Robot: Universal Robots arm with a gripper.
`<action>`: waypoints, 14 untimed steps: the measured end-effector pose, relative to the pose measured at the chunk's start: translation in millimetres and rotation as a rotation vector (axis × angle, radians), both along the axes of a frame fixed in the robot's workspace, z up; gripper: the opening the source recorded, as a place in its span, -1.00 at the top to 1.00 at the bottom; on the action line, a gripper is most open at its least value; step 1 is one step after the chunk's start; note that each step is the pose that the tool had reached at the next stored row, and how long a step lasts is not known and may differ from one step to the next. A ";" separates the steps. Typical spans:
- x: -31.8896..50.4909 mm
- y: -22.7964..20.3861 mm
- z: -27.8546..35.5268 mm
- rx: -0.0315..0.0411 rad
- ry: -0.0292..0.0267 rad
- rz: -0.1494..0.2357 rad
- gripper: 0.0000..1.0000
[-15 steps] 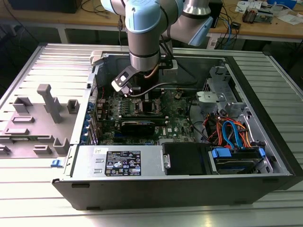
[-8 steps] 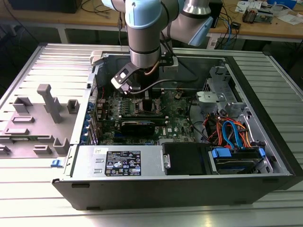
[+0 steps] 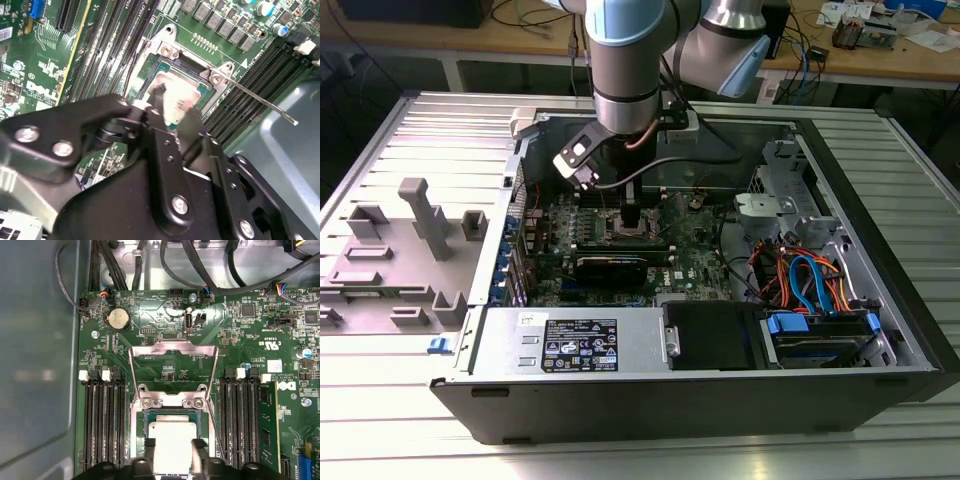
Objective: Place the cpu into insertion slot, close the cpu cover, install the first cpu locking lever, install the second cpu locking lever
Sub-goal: 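Place the cpu into insertion slot, then close the cpu cover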
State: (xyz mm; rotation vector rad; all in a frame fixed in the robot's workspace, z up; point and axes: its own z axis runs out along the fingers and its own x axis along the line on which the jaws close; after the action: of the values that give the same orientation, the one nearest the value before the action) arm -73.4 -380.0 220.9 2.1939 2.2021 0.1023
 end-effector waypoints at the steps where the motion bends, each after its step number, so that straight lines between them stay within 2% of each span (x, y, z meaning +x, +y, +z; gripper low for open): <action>1: 0.0 0.0 0.0 0.0000 0.0001 0.000 0.30; 4: 0.0 -0.1 0.1 -0.0003 0.0002 0.000 0.66; 5: 0.0 0.0 0.1 -0.0003 0.0003 0.000 0.66; 6: 0.0 0.0 0.1 -0.0002 0.0003 0.000 0.78; 14: 0.0 0.0 0.1 -0.0002 0.0008 0.000 0.79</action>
State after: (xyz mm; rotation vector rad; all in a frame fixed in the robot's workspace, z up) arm -73.4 -380.0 221.1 2.1942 2.2025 0.1012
